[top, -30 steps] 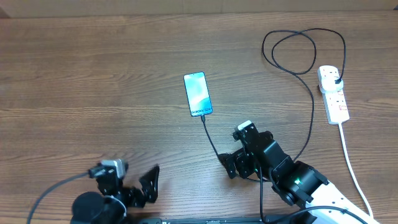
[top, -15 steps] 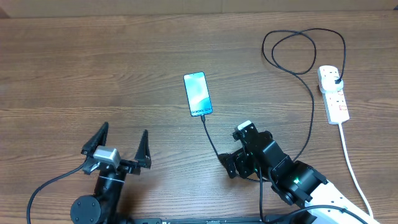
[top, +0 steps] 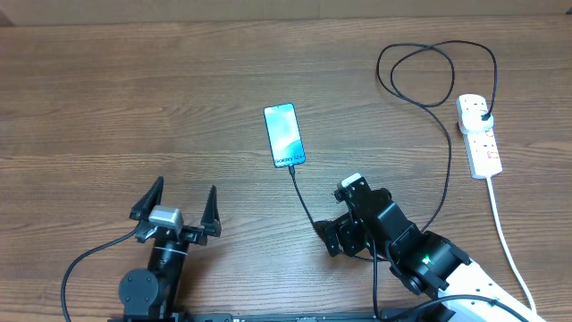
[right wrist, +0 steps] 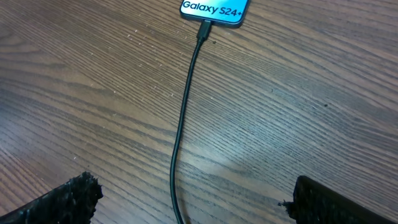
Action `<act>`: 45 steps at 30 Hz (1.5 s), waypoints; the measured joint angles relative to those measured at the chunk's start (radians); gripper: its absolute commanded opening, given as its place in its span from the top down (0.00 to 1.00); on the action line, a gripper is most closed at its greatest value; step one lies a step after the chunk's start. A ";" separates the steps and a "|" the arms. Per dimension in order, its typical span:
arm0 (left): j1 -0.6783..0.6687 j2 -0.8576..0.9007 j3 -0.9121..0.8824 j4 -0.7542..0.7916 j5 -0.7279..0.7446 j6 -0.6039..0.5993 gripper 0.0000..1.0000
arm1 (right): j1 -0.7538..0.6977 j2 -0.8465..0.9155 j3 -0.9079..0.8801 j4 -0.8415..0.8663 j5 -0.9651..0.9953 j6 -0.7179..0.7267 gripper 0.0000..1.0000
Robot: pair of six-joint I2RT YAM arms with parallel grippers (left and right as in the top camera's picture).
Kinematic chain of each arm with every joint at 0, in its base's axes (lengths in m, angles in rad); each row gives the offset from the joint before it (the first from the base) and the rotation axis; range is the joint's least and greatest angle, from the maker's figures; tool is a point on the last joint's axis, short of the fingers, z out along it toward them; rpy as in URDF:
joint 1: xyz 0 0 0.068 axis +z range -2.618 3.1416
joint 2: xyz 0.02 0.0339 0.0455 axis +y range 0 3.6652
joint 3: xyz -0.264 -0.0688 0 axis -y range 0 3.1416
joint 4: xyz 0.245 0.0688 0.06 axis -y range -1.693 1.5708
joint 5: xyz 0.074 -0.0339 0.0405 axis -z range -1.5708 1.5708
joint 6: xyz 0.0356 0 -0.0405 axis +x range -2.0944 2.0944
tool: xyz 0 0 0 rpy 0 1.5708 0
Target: Plug charger to phone and switch on socket
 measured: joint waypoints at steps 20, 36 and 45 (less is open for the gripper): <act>0.000 -0.003 0.000 -0.135 0.000 -0.001 0.00 | 0.000 0.000 0.000 0.000 0.000 0.000 0.00; 0.000 -0.003 0.000 -0.135 0.000 -0.001 0.00 | 0.000 -0.109 -0.002 -0.016 0.005 0.000 0.00; 0.000 -0.003 0.000 -0.135 0.000 -0.001 0.00 | -0.071 -0.501 -0.094 0.081 0.138 -0.011 0.00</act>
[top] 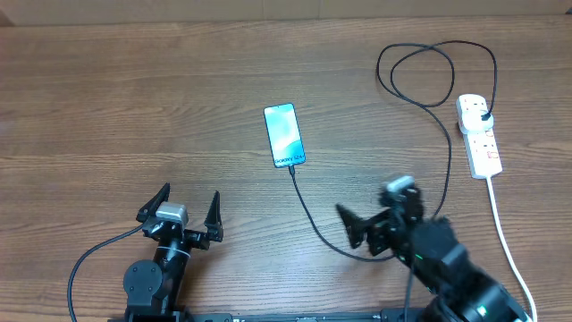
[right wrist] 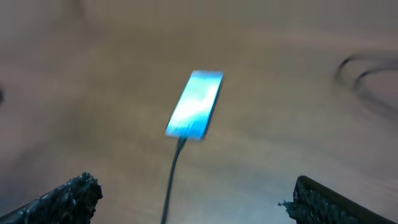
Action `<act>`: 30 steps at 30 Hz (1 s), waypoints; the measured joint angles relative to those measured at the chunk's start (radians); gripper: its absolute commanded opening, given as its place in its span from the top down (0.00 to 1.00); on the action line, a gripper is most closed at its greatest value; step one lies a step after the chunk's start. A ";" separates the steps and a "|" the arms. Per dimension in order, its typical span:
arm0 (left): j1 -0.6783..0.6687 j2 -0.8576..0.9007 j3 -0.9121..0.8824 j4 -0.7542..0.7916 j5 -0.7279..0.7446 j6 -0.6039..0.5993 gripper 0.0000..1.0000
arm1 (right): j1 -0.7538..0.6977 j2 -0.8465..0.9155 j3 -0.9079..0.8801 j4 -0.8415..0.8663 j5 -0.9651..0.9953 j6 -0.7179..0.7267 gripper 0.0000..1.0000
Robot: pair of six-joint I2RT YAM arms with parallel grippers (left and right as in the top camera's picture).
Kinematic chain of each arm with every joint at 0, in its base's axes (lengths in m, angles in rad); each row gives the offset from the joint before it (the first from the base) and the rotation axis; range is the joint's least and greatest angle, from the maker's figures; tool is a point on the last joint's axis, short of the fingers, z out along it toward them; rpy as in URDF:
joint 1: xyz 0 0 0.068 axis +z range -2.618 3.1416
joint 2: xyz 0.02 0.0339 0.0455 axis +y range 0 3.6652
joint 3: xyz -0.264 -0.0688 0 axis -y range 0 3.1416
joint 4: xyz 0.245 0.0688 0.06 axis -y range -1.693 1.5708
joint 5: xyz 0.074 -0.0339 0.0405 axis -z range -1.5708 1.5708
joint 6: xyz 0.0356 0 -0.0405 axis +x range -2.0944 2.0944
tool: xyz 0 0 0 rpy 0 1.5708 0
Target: Plug charger to phone and switch on socket
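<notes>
The phone [top: 284,135] lies screen-up and lit on the wooden table, with the black charger cable [top: 308,213] plugged into its near end; in the blurred right wrist view the phone [right wrist: 194,104] shows ahead with the cable [right wrist: 172,180] trailing toward the camera. The cable loops round to a plug in the white socket strip [top: 480,136] at the far right. My right gripper [top: 380,215] is open and empty, near the table's front, right of the cable. My left gripper [top: 185,206] stands open and empty at the front left.
The cable makes a wide loop [top: 436,73] at the back right. The strip's white lead [top: 505,243] runs toward the front right edge, close beside my right arm.
My right gripper has shifted right and drawn back from the phone, which now shows whole and farther off in the blurred wrist view. The left arm has sunk back slightly.
</notes>
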 measured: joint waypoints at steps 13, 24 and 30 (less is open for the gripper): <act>0.000 0.000 0.000 0.000 0.000 0.000 0.01 | -0.278 -0.464 -0.368 0.361 -0.106 0.000 0.00; 0.000 0.000 0.000 0.000 0.000 0.000 0.00 | -0.304 -0.467 -0.424 0.312 -0.142 0.000 0.00; 0.000 0.000 0.000 0.000 0.000 0.000 0.00 | -0.304 -0.467 -0.424 0.312 -0.146 0.000 0.00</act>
